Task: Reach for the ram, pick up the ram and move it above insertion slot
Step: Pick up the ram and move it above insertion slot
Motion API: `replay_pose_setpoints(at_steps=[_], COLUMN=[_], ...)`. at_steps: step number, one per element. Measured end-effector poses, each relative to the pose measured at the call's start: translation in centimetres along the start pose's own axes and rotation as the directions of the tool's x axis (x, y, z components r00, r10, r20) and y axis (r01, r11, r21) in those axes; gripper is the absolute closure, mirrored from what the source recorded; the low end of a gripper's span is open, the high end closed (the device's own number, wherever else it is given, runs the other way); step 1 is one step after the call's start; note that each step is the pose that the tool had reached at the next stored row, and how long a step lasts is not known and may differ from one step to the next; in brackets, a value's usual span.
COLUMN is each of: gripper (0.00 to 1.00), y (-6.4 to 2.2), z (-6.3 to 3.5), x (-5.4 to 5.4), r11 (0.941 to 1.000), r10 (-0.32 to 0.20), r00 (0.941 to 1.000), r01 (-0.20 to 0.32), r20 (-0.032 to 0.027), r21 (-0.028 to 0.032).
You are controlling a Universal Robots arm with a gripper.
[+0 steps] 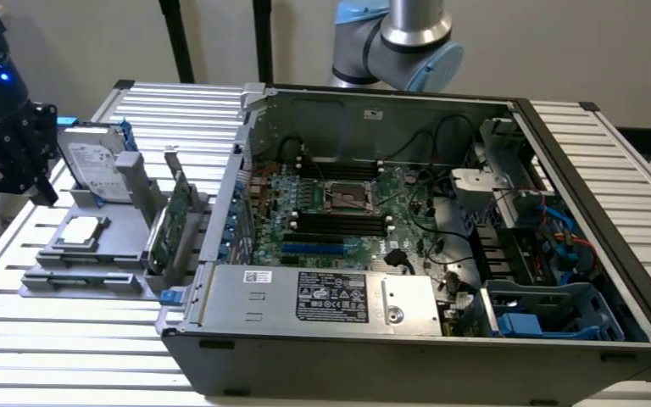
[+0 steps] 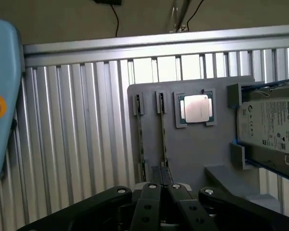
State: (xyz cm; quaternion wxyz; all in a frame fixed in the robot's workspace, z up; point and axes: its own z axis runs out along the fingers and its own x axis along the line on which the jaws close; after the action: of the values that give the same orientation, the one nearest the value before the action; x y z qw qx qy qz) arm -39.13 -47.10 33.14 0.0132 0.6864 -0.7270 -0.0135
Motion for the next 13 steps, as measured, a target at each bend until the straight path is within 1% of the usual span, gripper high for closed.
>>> replay_pose_setpoints(at_steps=[2,4,7,9,13], gripper=[0.89,0.89,0.89,0.89,0.89], y=[0.00,0.00,0.00,0.07,0.08], z=[0.03,0.05,0.07,0.10,0.07], x=[0.00,0.00,0.00,0.00,0.01], r11=[0.9994,0.9974,0.9921,0.9904,0.9903], r10=[-0.036,-0.072,-0.126,-0.138,-0.138], r00=[0.9994,0.9974,0.9921,0.9904,0.9904], r01=[0.036,0.072,0.126,0.138,0.138], r20=[-0.0013,-0.0026,-0.0048,-0.0053,-0.0056], r21=[0.0006,0.0017,0.0048,0.0090,0.0090])
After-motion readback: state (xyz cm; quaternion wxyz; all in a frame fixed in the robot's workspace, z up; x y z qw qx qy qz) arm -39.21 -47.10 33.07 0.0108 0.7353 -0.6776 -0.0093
